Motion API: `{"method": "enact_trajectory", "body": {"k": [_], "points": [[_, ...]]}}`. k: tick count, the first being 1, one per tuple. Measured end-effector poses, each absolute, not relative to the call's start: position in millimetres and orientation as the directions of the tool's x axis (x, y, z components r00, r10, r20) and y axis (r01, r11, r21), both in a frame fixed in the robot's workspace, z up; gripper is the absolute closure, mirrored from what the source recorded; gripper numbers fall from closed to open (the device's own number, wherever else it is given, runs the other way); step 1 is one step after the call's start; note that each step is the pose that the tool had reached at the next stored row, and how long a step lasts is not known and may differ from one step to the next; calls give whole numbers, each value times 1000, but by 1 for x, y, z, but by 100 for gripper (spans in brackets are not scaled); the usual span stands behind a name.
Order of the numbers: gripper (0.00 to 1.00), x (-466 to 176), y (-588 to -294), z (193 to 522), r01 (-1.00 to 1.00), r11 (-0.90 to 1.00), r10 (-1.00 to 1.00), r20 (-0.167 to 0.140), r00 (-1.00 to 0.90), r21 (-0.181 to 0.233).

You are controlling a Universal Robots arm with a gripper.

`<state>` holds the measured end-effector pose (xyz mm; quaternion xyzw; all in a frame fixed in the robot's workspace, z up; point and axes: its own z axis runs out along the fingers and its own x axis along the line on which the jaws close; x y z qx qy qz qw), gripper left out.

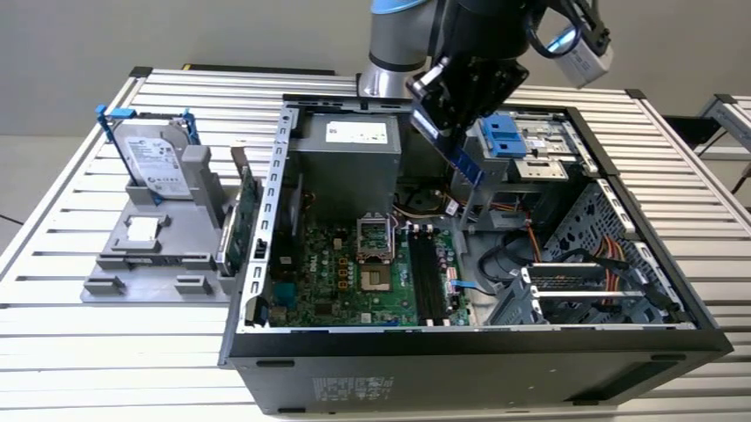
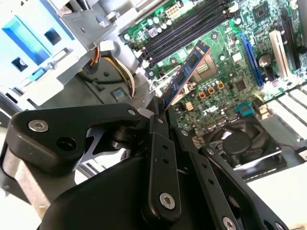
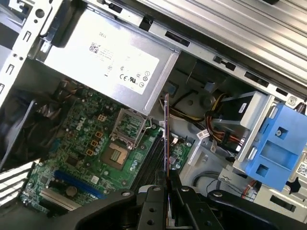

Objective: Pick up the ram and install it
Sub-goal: 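Insert the ram into the slot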

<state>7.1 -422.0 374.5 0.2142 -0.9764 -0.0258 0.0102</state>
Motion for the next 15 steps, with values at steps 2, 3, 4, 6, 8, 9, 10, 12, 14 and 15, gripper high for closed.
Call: {"method": "enact_trajectory", "body": {"k": [2, 3, 4, 6, 8, 9, 10, 12, 14, 15], "points": [[100, 7, -422, 374, -397, 916, -398, 9, -917, 55], [100, 7, -422, 374, -387, 921, -388, 9, -922, 55], [100, 7, -422, 374, -376, 925, -377, 9, -926, 55], [100, 7, -422, 374, -355, 933, -356, 9, -935, 55], [100, 7, -422, 374, -333, 941, -334, 9, -942, 55], [100, 7, -422, 374, -323, 945, -324, 9, -946, 55], [100, 7, -422, 374, -313, 948, -314, 9, -950, 55], [100, 7, -422, 374, -292, 955, -293, 9, -956, 55], [100, 7, -422, 374, -271, 961, -272, 9, -962, 55], [100, 7, -422, 374, -261, 964, -262, 9, -965, 55]]}}
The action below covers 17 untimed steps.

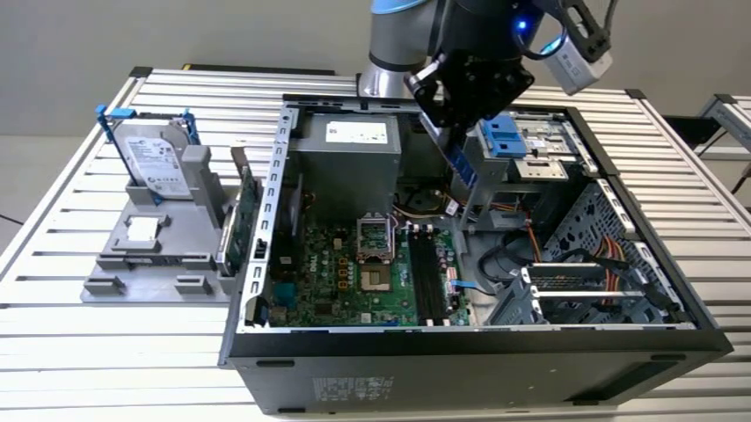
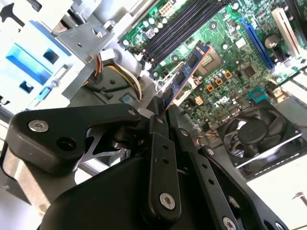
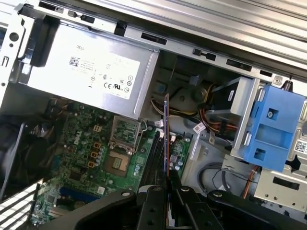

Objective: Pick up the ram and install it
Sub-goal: 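Insert the ram into the slot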

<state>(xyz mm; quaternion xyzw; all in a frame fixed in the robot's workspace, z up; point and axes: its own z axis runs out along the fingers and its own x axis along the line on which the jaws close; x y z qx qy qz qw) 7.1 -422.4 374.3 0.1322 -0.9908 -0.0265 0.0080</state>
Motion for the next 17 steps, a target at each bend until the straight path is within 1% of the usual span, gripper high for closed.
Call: {"method": "enact_trajectory", "body": {"k": [17], "points": [[100, 9, -423, 374, -144, 988, -145, 9, -989, 55]]}}
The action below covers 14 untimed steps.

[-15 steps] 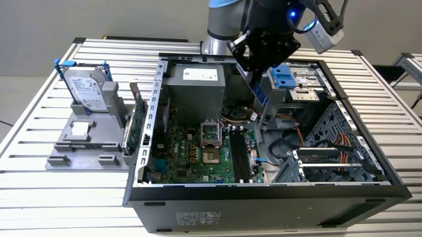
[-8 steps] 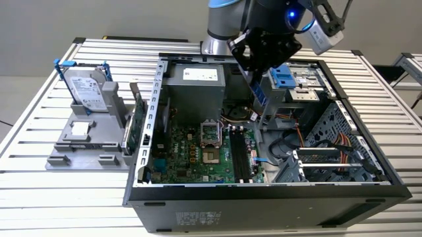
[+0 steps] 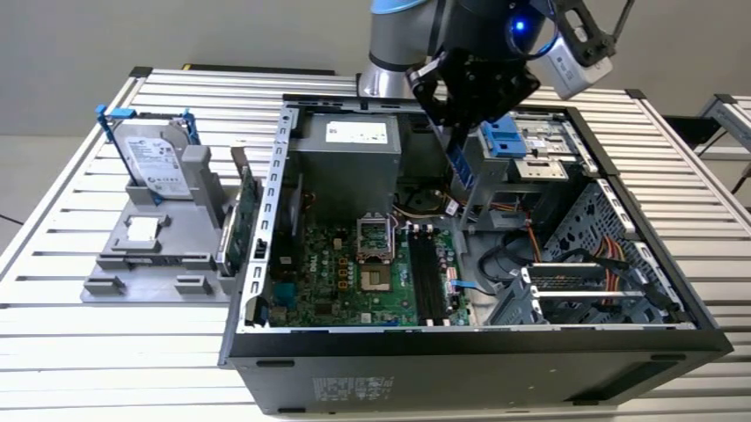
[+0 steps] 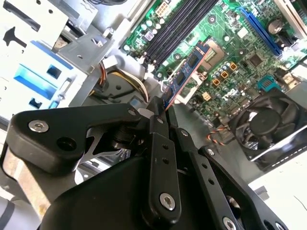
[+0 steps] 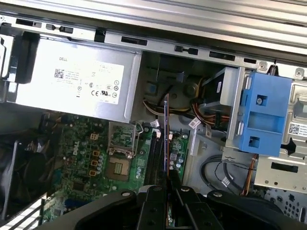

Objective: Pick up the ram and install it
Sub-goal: 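Insert the ram into the slot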

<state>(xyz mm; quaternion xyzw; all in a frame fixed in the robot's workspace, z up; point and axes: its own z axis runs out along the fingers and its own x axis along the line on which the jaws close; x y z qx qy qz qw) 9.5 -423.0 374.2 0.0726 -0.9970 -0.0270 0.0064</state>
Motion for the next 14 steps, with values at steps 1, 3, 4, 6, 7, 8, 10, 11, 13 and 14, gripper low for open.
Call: {"method": "enact_trajectory", "body": {"k": [1, 3, 4, 6, 7, 8, 10, 11, 13, 14], "points": [[100, 10, -423, 374, -139, 989, -140, 9, -990, 55], [100, 10, -423, 374, -131, 990, -132, 9, -991, 55], [100, 11, -424, 374, -128, 990, -128, 9, -992, 55], [100, 12, -424, 374, -122, 991, -123, 9, -992, 55], [100, 12, -424, 374, -120, 991, -120, 9, -993, 55], [100, 13, -424, 374, -117, 992, -118, 9, -993, 55], [100, 14, -424, 374, -113, 992, -114, 9, -993, 55], [100, 14, -424, 374, -111, 992, -112, 9, -994, 55], [100, 14, -424, 374, -110, 992, -111, 9, -994, 55], [100, 14, -424, 374, -110, 992, -111, 9, -994, 55]]}}
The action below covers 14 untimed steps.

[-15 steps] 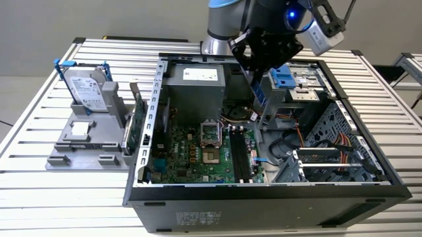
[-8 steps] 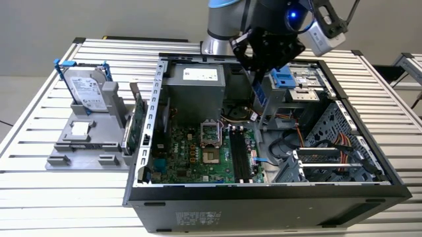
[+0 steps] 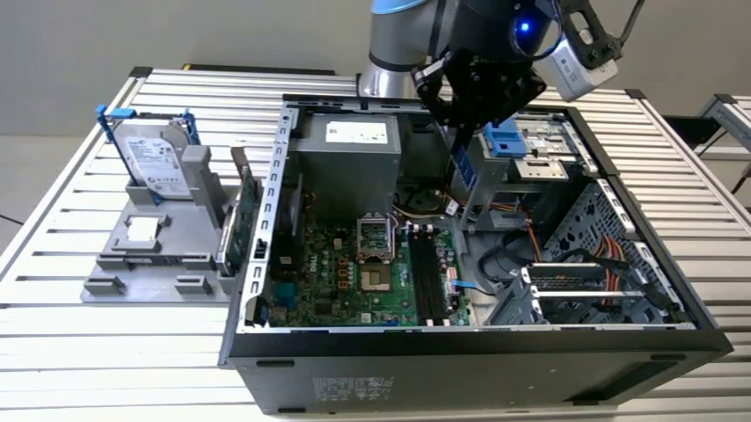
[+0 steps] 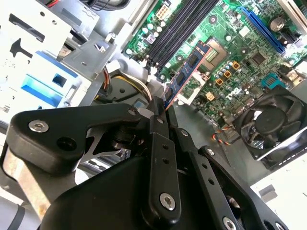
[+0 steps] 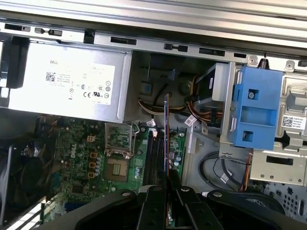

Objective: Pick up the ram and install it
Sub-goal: 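Insert the ram into the slot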

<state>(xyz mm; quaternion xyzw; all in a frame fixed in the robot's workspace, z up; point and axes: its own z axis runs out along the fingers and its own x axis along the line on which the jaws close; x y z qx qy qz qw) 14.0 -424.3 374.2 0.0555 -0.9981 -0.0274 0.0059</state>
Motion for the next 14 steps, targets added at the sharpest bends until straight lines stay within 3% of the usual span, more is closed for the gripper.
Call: {"method": "enact_trajectory", "body": {"k": [14], "points": [[100, 16, -435, 372, -109, 993, -109, 9, -994, 55]]}}
